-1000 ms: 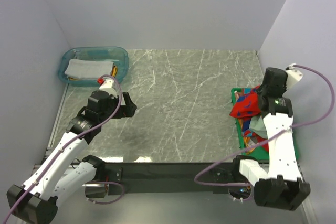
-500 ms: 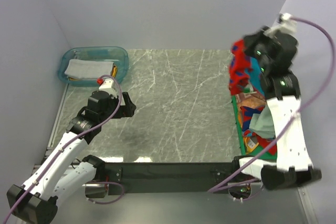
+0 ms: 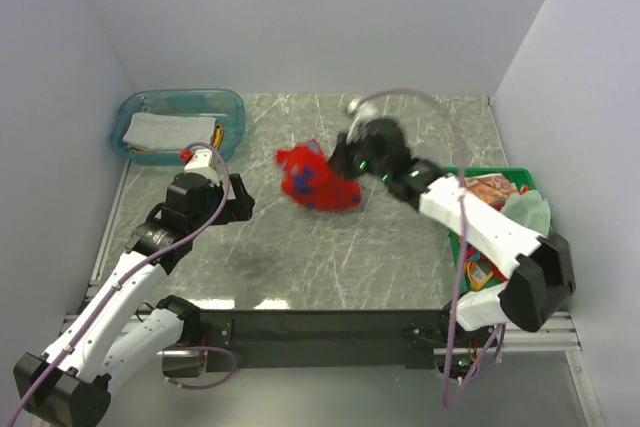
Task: Fold and stack the towels
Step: Move the towel to the center of the board, then flatten out the crumpled towel
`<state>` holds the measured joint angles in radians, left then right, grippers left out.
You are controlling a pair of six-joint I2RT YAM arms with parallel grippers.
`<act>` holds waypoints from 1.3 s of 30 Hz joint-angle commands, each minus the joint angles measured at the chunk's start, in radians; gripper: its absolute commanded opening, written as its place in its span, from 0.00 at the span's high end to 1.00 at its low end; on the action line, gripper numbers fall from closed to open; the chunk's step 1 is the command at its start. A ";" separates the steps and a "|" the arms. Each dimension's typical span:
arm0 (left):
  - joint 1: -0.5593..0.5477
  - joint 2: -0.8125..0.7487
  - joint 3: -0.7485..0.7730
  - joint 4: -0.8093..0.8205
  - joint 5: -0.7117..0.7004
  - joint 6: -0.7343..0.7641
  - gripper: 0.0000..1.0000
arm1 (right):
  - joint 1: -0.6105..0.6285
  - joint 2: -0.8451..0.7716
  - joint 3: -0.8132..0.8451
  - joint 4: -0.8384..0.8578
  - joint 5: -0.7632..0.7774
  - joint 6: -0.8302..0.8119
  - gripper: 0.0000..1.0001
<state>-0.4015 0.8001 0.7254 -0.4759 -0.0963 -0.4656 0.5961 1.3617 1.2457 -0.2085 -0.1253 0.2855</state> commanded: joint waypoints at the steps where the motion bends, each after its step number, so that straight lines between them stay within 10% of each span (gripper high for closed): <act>1: 0.004 -0.007 0.023 0.019 -0.020 -0.011 0.01 | 0.117 0.039 -0.168 0.017 -0.062 -0.034 0.80; 4: 0.006 0.002 0.023 0.019 -0.031 -0.021 0.01 | 0.214 0.051 -0.267 0.024 -0.114 -0.023 0.39; 8: 0.009 0.040 0.032 0.010 -0.033 -0.053 0.01 | 0.249 0.037 -0.272 -0.049 -0.149 -0.057 0.23; 24: 0.013 0.622 0.305 0.083 -0.055 -0.330 0.17 | 0.096 0.431 0.014 -0.106 0.202 -0.078 0.49; 39: -0.016 0.887 0.448 0.072 -0.129 -0.383 0.26 | 0.197 0.272 -0.379 -0.221 0.225 0.135 0.56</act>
<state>-0.4034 1.6722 1.1301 -0.4152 -0.1860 -0.8246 0.7643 1.6859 0.9501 -0.3408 0.0731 0.3470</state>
